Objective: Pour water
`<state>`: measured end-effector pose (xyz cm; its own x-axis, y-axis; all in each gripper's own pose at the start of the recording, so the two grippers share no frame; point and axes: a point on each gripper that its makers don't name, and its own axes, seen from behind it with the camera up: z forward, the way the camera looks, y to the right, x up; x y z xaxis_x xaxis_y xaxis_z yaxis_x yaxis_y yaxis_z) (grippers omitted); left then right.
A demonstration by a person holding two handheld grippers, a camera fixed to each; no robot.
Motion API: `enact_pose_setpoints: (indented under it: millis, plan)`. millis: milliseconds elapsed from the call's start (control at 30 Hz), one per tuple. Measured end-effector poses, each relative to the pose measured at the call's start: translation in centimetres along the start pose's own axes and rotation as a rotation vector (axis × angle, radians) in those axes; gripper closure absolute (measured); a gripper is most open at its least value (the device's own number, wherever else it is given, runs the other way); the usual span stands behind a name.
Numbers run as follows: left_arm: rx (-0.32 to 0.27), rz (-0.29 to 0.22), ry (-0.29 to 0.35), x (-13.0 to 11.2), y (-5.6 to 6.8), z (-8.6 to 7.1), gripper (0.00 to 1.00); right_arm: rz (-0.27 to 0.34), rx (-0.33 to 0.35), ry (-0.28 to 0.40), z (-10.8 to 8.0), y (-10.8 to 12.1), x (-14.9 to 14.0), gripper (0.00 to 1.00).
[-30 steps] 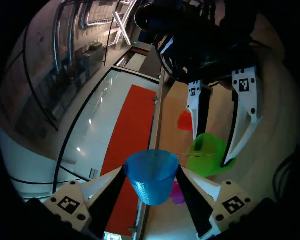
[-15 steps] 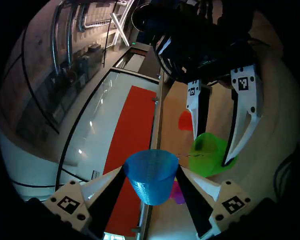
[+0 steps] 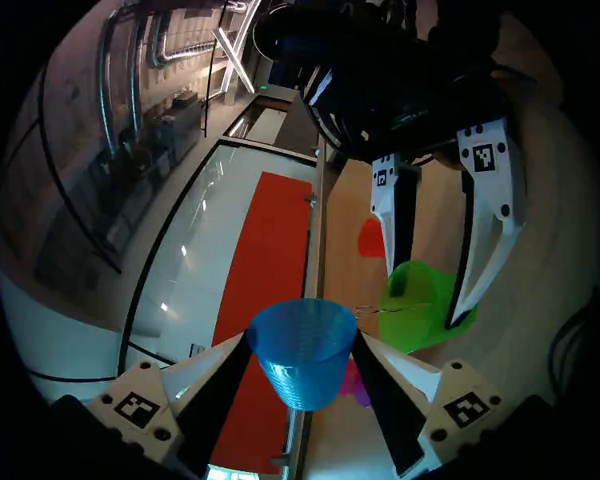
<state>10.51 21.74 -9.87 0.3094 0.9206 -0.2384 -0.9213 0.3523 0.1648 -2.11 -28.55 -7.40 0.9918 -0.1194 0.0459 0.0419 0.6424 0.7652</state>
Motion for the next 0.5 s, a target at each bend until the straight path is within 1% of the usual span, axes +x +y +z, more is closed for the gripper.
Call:
enact_pose_setpoints:
  millis: [100, 333, 500]
  plan:
    - [0.001, 0.002, 0.001, 0.07, 0.04, 0.08, 0.13, 0.0, 0.0, 0.0, -0.01, 0.02, 0.0, 0.09]
    - [0.003, 0.033, 0.0, 0.19, -0.32, -0.04, 0.13, 0.0, -0.002, 0.001, -0.04, 0.09, -0.01, 0.09]
    - [0.002, 0.035, -0.001, 0.22, -0.27, -0.05, 0.12, 0.0, -0.003, 0.001, -0.08, 0.13, -0.1, 0.09]
